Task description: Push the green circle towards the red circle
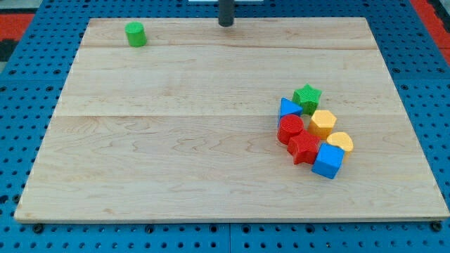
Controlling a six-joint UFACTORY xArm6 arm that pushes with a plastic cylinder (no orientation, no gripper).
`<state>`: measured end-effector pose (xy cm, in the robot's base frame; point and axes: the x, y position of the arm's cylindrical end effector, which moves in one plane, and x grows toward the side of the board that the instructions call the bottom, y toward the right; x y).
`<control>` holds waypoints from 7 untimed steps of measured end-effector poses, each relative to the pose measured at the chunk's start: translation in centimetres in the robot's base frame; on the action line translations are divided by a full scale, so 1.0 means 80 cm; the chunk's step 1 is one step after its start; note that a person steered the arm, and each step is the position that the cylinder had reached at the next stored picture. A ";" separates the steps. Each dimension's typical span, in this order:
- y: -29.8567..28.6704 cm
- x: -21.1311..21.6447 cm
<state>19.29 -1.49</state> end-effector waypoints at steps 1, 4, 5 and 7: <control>-0.037 0.000; -0.131 -0.001; -0.193 0.023; -0.228 0.059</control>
<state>24.02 -19.74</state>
